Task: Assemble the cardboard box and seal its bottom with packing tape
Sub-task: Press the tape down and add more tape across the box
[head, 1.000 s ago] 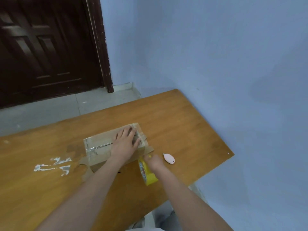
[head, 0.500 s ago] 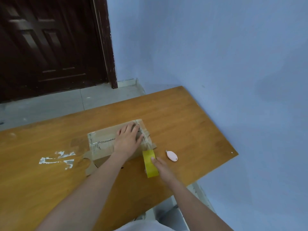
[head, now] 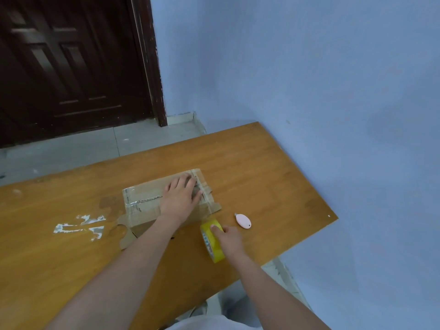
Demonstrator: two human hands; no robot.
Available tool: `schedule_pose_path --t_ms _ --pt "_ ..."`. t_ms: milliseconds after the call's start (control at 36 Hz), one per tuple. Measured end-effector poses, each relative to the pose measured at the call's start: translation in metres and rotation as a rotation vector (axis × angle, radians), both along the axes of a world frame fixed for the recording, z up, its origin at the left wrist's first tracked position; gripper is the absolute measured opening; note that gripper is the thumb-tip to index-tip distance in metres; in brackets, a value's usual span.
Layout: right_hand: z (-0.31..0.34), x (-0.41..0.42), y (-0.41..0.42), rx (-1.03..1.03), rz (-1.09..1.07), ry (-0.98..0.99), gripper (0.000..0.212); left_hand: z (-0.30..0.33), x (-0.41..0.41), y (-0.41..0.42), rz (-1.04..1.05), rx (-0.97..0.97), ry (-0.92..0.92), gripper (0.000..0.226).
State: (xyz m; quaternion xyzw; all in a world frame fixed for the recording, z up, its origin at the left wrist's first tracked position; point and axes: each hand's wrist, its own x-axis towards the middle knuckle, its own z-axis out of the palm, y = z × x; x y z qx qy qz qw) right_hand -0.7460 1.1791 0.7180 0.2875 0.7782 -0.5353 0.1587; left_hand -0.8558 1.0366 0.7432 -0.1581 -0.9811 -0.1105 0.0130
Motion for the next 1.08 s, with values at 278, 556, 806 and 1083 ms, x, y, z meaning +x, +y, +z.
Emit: schedule_pose_path --t_ms 278,556,806,1083 --pt "0.005 -0.008 -0.014 0.255 0.01 -0.154 0.041 0.006 0.007 0.003 -0.014 0.016 0.021 0.034" --pt "0.012 -0.009 -0.009 0.224 0.053 -0.181 0.047 0.02 0.02 0.013 -0.167 -0.04 0.134 0.013" --pt "0.006 -0.006 -0.019 0.333 0.119 -0.125 0.057 -0.001 0.047 0.002 -0.191 -0.201 0.036 0.082" --pt "0.004 -0.009 -0.014 0.105 -0.051 -0.211 0.077 -0.004 0.053 0.019 -0.093 -0.308 -0.132 0.126"
